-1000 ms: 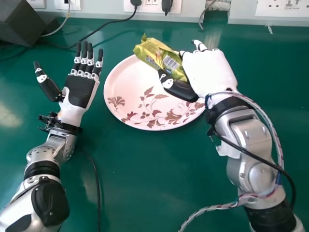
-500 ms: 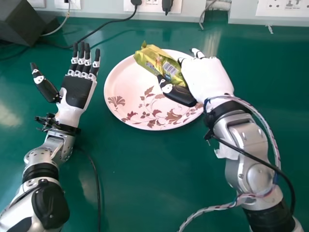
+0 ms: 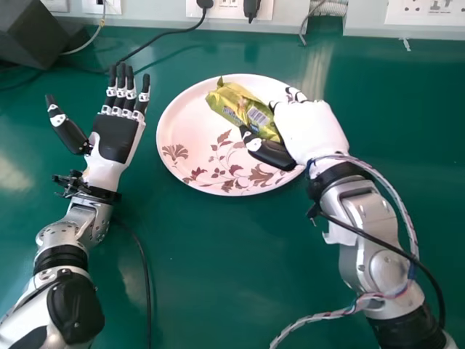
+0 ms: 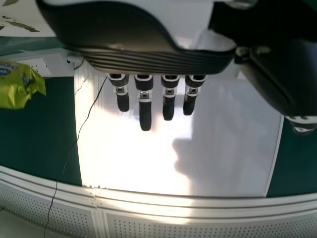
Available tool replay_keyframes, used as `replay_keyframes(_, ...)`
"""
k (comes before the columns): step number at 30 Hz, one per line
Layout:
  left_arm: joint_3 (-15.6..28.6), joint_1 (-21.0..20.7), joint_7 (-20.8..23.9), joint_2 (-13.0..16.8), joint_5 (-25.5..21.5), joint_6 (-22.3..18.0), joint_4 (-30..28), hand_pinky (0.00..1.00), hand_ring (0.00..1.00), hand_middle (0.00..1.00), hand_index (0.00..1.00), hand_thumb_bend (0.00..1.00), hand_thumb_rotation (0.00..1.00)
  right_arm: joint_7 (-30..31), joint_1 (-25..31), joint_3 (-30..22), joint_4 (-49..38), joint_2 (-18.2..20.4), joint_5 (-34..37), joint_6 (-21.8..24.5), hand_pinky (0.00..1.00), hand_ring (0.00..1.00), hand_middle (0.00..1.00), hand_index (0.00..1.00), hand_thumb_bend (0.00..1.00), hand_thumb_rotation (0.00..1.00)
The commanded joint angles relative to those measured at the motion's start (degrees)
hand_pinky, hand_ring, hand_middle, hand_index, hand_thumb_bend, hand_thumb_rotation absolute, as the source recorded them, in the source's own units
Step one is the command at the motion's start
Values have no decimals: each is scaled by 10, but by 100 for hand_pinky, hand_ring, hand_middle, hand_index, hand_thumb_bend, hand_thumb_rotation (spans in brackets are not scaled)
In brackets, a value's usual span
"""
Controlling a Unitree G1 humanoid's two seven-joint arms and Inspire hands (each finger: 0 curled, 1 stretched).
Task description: Pick up biscuit and place it in the plate
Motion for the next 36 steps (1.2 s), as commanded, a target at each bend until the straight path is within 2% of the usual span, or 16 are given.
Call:
replay_keyframes(1,-2,40,0,-3,7,-5,10,99,86,96,100,100,31,-17,14,6,1,-4,2,-2,5,16,28,49,49,3)
replay_keyframes(15,-18,48,-17,-1,16,8,13,100,87,97,100,100,30,3,73,24,-57,15,-20,32,5,17,29,49,49,3)
replay_keyframes(19,-23,55,-9,-4,15,16,4,100,87,97,100,100,30,4,91,26,-76,14,-26,32,5,17,28,49,49,3)
replay_keyframes(24,-32,65,-27,-6,14,18,-1,99,87,97,100,100,30,5,109,24,-92,11,-29,30,5,17,29,49,49,3)
replay_keyframes(32,-37,82,-20,-17,10,33,-24,95,85,95,98,100,30,-6,119,24,-71,-2,-17,17,5,17,29,49,49,3)
replay_keyframes(36,-40,82,-9,-20,11,37,-35,96,85,95,98,100,30,-29,102,17,-28,-4,0,9,6,17,29,49,49,3)
